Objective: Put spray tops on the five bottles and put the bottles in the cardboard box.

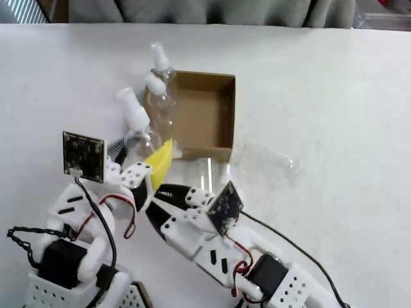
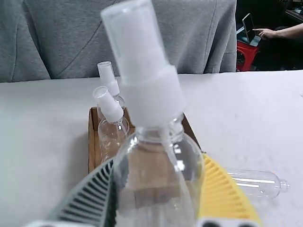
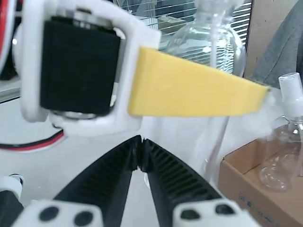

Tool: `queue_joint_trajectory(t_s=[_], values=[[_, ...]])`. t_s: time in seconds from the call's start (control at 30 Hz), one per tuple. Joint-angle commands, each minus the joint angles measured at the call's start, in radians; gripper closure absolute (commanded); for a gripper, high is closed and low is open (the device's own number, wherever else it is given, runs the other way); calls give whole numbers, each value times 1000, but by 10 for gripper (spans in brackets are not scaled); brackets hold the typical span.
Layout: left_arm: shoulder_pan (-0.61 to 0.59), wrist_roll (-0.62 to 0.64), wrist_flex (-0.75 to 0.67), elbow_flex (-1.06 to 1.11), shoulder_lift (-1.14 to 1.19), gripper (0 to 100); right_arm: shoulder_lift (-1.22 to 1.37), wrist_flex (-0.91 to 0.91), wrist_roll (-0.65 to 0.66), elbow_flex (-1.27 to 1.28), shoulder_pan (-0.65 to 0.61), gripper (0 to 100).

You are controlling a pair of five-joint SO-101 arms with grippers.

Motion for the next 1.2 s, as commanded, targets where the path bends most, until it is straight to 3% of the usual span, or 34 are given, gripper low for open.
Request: queue_joint_trajectory(t_s=[0.0,0.17,0.43,0.6,0.8,0.97,1.17], values=[[25,-12,21,-74,-19,980,13,-19,-5,-6,77,984],[28,-83,41,-77,-21,980,13,-19,-3,-6,87,984],[33,-86,46,-77,-28,980,16,-19,38,-6,111,984],[70,-83,77,-64,-170,980,124,-102,43,-6,124,984],[-1,-81,25,34,-231,980,189,-145,43,-6,116,984],[-77,-81,-103,121,-231,980,116,67,52,-6,133,984],[-90,-81,-247,204,-219,980,-19,354,121,-5,297,984]])
